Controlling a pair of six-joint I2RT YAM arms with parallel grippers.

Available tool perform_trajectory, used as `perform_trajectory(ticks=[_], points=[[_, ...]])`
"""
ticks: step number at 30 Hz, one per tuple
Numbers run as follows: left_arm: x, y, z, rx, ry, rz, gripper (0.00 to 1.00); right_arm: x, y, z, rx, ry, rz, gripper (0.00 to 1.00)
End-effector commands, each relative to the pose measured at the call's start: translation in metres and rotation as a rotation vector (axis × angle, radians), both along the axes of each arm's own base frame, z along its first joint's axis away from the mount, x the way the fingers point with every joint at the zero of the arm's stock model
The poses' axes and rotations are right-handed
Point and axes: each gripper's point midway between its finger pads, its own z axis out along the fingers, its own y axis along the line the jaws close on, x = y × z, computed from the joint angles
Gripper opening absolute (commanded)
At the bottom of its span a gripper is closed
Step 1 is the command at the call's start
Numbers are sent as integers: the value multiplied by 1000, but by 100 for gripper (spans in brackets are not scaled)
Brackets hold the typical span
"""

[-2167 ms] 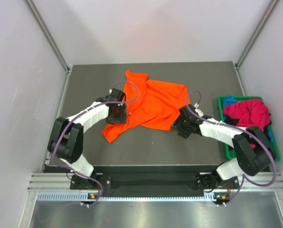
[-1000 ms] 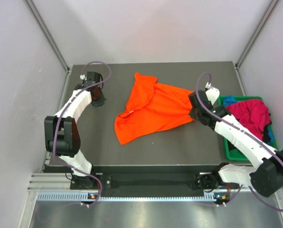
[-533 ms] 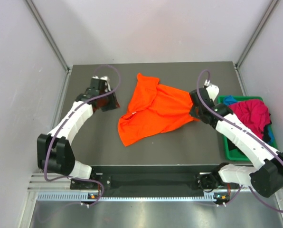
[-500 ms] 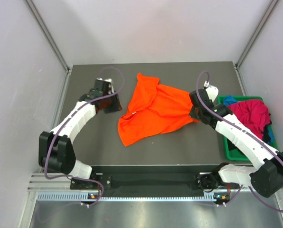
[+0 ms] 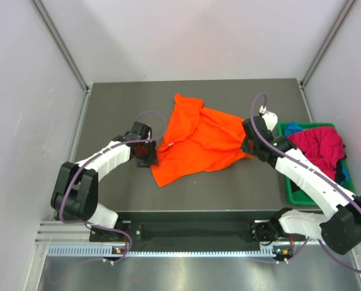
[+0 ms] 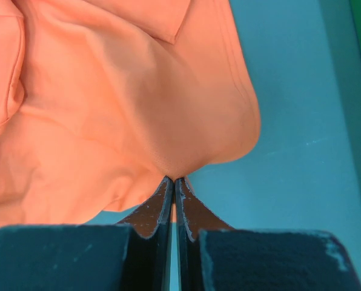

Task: Fold and stack the t-shirts
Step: Flatten the tshirt out

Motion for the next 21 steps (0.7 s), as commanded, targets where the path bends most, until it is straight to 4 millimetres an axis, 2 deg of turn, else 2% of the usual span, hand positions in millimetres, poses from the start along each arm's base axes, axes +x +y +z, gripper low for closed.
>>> perform_trajectory(ticks=[1, 2, 3, 4, 6, 7, 8, 9, 10, 11, 13, 14, 15, 18, 20, 21], points=[[21, -8, 7, -28, -80, 6, 46, 13, 4, 12, 16, -46, 7, 0], [23, -6, 4, -12, -70, 7, 29, 14, 5, 11, 13, -44, 9, 0], [31, -7, 11, -9, -87, 13, 20, 15, 5, 11, 7, -41, 11, 0], [30, -4, 12, 11, -72, 20, 12, 14, 3, 12, -1, -37, 10, 0], [35, 0, 28, 35, -89, 43, 0, 17, -3, 22, -21, -52, -12, 0], [50, 1, 51, 41, -144, 63, 0, 15, -8, 25, -41, -43, -17, 0], [48, 6, 69, 52, -165, 79, 0, 16, -13, 40, -46, -76, -36, 0], [59, 4, 98, 34, -230, 93, 0, 13, -17, 45, -56, -76, -44, 0], [59, 6, 124, 20, -290, 107, 0, 12, -22, 52, -59, -88, -54, 0], [59, 10, 140, 21, -322, 131, 0, 11, -25, 66, -47, -119, -65, 0], [60, 12, 188, -29, -429, 166, 0, 6, -32, 75, -40, -132, -79, 0], [59, 12, 200, -46, -455, 174, 0, 3, -33, 88, -24, -160, -81, 0], [58, 10, 218, -76, -485, 173, 0, -2, -36, 91, -29, -151, -79, 0], [49, 11, 239, -100, -490, 192, 0, -13, -43, 107, -11, -179, -97, 0], [47, 15, 240, -83, -492, 196, 0, -18, -47, 112, 5, -223, -107, 0], [50, 21, 234, -51, -497, 221, 0, -11, -45, 120, 25, -279, -108, 0]])
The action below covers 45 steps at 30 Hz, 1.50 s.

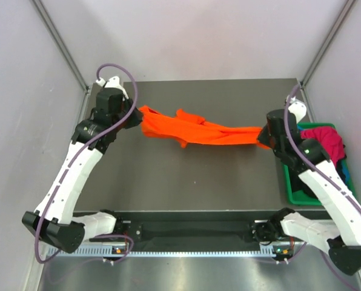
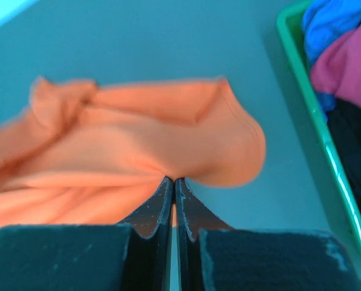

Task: Fold and stack the t-shirts
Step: Flatten the tshirt out

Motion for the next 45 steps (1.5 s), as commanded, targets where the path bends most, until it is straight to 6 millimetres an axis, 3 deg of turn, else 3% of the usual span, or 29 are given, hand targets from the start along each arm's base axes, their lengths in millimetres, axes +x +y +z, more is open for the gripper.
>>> perform_trajectory(ticks=[1, 4, 6, 7, 8, 9, 11, 12, 13, 15, 16, 18, 19, 21, 22, 25, 26, 27, 28, 29, 30, 31, 32, 34, 35, 37, 38, 40, 45], points=[[-1, 15, -34, 70, 100, 76, 0, 3, -13, 22, -11, -111, -32, 0], [18, 15, -59, 79, 142, 83, 0, 23, -8, 7, -39, -97, -25, 0], [33, 18, -70, 66, 175, 88, 0, 37, 3, -13, -55, -43, 4, 0], [45, 16, -88, 72, 212, 84, 0, 41, 7, -22, -57, -20, 13, 0], [54, 16, -93, 80, 211, 79, 0, 44, 11, -42, -71, 34, 22, 0], [64, 23, -100, 79, 219, 94, 0, 48, 13, -50, -72, 44, 18, 0], [90, 17, -118, 46, 216, 63, 0, 54, 14, -76, -90, 101, 9, 0], [100, 20, -125, 37, 217, 65, 0, 59, 15, -81, -89, 101, 6, 0], [111, 20, -148, 38, 254, 69, 0, 64, 13, -86, -95, 114, 1, 0], [132, 12, -152, -8, 257, 34, 0, 72, 15, -103, -107, 162, 1, 0], [139, 9, -179, 6, 317, 17, 0, 77, 15, -105, -109, 171, 5, 0], [148, 9, -183, 20, 364, 15, 0, 79, 18, -122, -131, 229, 21, 0], [151, 10, -202, 45, 405, 12, 3, 80, 18, -124, -136, 238, 24, 0], [154, 17, -208, 86, 427, 32, 15, 81, 17, -133, -148, 262, 24, 0], [153, 20, -208, 108, 432, 33, 30, 80, 17, -138, -153, 274, 25, 0], [145, 36, -190, 173, 423, 79, 45, 81, 17, -141, -142, 282, 32, 0], [138, 40, -189, 183, 430, 90, 55, 80, 19, -142, -135, 287, 41, 0], [131, 45, -171, 191, 398, 108, 56, 79, 20, -143, -134, 290, 46, 0], [125, 47, -164, 192, 388, 112, 56, 77, 20, -142, -128, 290, 51, 0], [111, 50, -171, 199, 412, 112, 55, 76, 22, -142, -117, 289, 59, 0], [102, 51, -153, 184, 376, 115, 54, 74, 22, -142, -112, 289, 60, 0], [94, 47, -151, 164, 371, 96, 54, 71, 22, -141, -105, 286, 61, 0], [79, 47, -162, 157, 404, 83, 53, 70, 23, -140, -97, 282, 65, 0], [62, 34, -151, 83, 382, 31, 52, 67, 25, -141, -85, 281, 71, 0], [47, 31, -164, 63, 417, 15, 52, 65, 25, -140, -81, 284, 74, 0], [33, 20, -160, -15, 399, -14, 52, 61, 23, -140, -79, 283, 72, 0], [24, 11, -174, -64, 408, -54, 52, 60, 23, -141, -77, 282, 70, 0], [15, 6, -179, -116, 398, -45, 51, 55, 22, -142, -64, 281, 65, 0], [-1, -2, -213, -180, 480, -31, 46, 48, 27, -141, -18, 266, 85, 0]])
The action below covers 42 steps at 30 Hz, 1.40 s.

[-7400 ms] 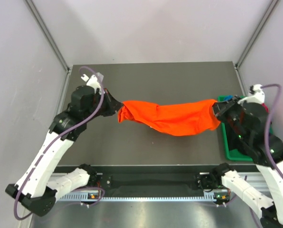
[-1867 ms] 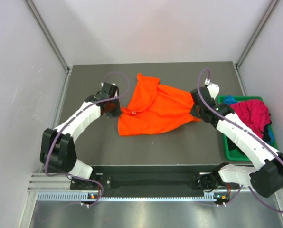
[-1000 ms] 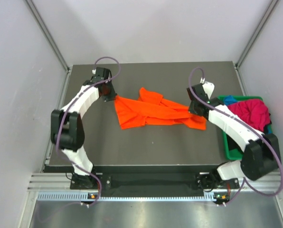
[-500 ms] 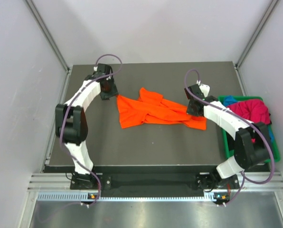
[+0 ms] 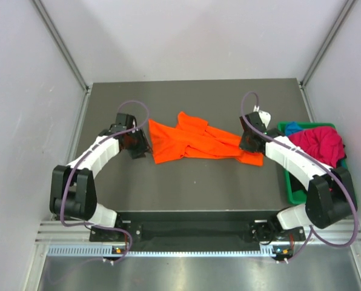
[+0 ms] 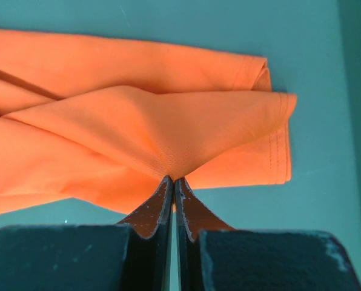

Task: Fold and stack the t-shirts
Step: Flatten the tshirt out

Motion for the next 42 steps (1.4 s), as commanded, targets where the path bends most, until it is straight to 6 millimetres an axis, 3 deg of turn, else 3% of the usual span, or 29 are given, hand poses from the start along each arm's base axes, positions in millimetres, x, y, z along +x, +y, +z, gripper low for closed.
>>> perform_trajectory(ticks=[1, 7, 12, 21, 24, 25, 27, 28, 29, 34, 38, 40, 42], points=[[10, -15, 0, -82, -37, 19, 45, 3, 6, 18, 65, -72, -1, 0], [8, -25, -18, -119, -65, 38, 46, -1, 8, 14, 80, -64, 5, 0], [0, -22, -47, -105, -12, 62, 46, -2, 11, 14, 97, -66, 13, 0], [1, -26, -68, -79, 10, 61, 44, -5, 10, 7, 96, -57, 14, 0], [1, -30, -72, -90, 21, 36, 33, -11, 12, 6, 108, -42, 34, 0], [1, -30, -72, -88, 25, 34, 24, -15, 12, 6, 111, -32, 40, 0], [-3, -23, -67, -49, 37, 40, 15, -19, 10, 9, 108, -29, 42, 0], [-5, -19, -64, -28, 44, 45, 5, -25, 7, 8, 94, -10, 39, 0], [-4, -17, -51, -16, 16, 35, 0, -27, 5, 9, 88, -6, 40, 0], [-9, 9, 19, 100, -88, 60, 0, -43, 6, 4, 96, 52, 69, 0], [-21, 31, 49, 199, -138, 68, 0, -60, 10, -18, 106, 170, 99, 1], [-32, 30, 57, 183, -135, 54, 0, -74, 8, -30, 99, 238, 111, 2], [-39, 26, 60, 163, -138, 39, 0, -89, 4, -39, 91, 277, 112, 10]])
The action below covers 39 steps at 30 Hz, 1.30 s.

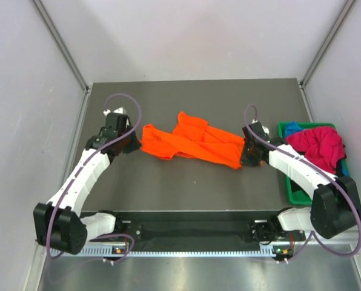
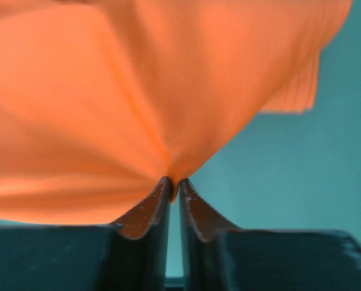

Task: Fold and stack the t-shirts
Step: Flatten the tshirt out

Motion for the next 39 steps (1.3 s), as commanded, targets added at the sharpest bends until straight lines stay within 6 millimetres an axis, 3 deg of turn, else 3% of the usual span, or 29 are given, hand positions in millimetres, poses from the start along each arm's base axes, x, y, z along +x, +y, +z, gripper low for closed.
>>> perform_trajectory(ticks=[1, 2, 7, 10, 15, 21, 25, 31, 35, 39], points=[[-32, 13, -5, 80, 78, -12, 0, -32, -8, -16, -18, 108, 28, 13], [-35, 15, -5, 96, 79, -9, 0, -35, -10, -16, -19, 108, 26, 21], [-47, 14, -3, 84, 105, -24, 0, -36, -16, 6, -25, 67, -19, 37], [-50, 15, 7, 79, 76, -15, 0, -38, -17, 10, 1, 46, -75, 39], [-48, 41, 22, 185, 18, 60, 0, -23, -15, 1, 31, -46, -104, 41], [-46, 27, 22, 112, -4, 27, 0, 4, -41, -13, -131, -80, -225, 43], [-43, 24, 15, 111, 12, 16, 0, 24, -37, -25, -147, -74, -227, 43], [-36, 34, 16, 153, -3, 58, 0, 39, -46, -45, -242, -50, -263, 39], [-30, 38, 24, 179, -29, 75, 0, 49, -42, -47, -252, -51, -229, 11], [-25, 43, 31, 202, -47, 87, 0, 48, -49, -21, -298, -46, -230, 1]])
